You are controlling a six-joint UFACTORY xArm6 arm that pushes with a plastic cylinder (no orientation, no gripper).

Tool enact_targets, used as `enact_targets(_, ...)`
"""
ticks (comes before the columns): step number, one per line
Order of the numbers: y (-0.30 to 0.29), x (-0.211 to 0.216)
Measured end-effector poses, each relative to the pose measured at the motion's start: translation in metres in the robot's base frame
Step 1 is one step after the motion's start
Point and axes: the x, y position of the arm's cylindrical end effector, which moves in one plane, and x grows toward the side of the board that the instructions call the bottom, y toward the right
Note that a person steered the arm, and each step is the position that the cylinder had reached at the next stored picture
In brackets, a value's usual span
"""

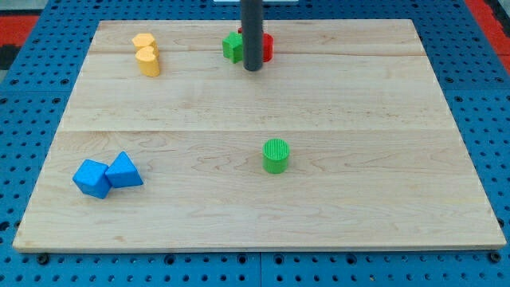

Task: Push the green circle into green star

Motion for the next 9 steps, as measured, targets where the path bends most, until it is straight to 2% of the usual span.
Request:
enact_targets(1, 0.05, 0.056)
enact_targets(2, 0.088, 0.134)
enact_targets(3, 0.061, 0.162)
enact_targets(4, -0.024, 0.113)
enact_targets(5, -0.023, 0.107)
enact_targets(6, 0.011, 0.096)
enact_targets(8, 0.074, 0.113)
enact_targets(9, 0.087, 0.118)
